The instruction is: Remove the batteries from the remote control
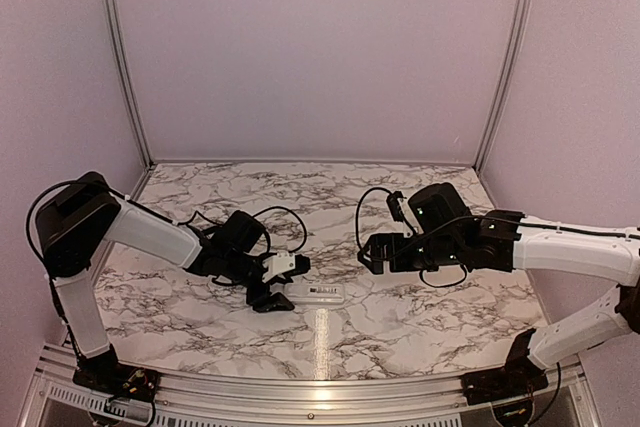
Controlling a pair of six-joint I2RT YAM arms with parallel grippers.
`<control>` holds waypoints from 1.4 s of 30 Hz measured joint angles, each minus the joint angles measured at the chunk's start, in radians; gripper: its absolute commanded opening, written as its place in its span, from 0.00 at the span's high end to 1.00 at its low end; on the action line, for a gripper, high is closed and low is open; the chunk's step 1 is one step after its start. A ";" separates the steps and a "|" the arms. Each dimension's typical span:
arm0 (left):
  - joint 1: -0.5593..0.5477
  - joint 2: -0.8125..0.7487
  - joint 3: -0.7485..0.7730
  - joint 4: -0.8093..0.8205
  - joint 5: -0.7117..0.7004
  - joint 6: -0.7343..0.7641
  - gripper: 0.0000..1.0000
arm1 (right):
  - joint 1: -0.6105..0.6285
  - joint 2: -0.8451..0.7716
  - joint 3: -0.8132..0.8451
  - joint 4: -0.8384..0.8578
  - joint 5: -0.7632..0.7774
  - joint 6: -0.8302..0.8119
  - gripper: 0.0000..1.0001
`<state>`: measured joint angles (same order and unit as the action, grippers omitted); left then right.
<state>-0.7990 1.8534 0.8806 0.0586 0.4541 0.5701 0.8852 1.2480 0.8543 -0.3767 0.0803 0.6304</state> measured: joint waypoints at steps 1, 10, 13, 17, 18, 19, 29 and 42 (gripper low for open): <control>0.000 0.005 0.005 0.001 0.001 0.001 0.36 | 0.000 0.000 0.000 0.000 -0.003 0.002 0.02; -0.002 0.023 0.026 0.009 0.000 0.008 0.60 | 0.000 0.012 0.000 0.001 -0.023 0.002 0.02; -0.011 0.002 0.012 0.010 -0.024 -0.005 0.62 | 0.000 0.016 0.000 0.006 -0.037 0.005 0.02; -0.024 -0.072 -0.029 0.011 -0.057 -0.033 0.62 | -0.011 0.052 0.000 0.034 -0.106 0.003 0.02; -0.027 -0.093 -0.037 0.011 -0.064 -0.040 0.62 | -0.022 0.065 0.001 0.041 -0.141 0.005 0.02; -0.032 -0.118 -0.044 0.012 -0.073 -0.048 0.62 | -0.041 0.084 0.001 0.053 -0.185 0.007 0.02; -0.052 -0.293 -0.053 0.011 -0.124 -0.109 0.62 | -0.130 0.248 0.024 0.219 -0.604 0.038 0.03; -0.069 -0.373 -0.024 -0.016 -0.159 -0.137 0.62 | -0.130 0.324 0.090 0.414 -0.806 0.121 0.29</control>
<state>-0.8684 1.4799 0.8566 0.0425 0.2955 0.4332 0.7551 1.5723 0.9440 0.0372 -0.7261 0.7509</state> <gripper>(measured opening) 0.519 0.769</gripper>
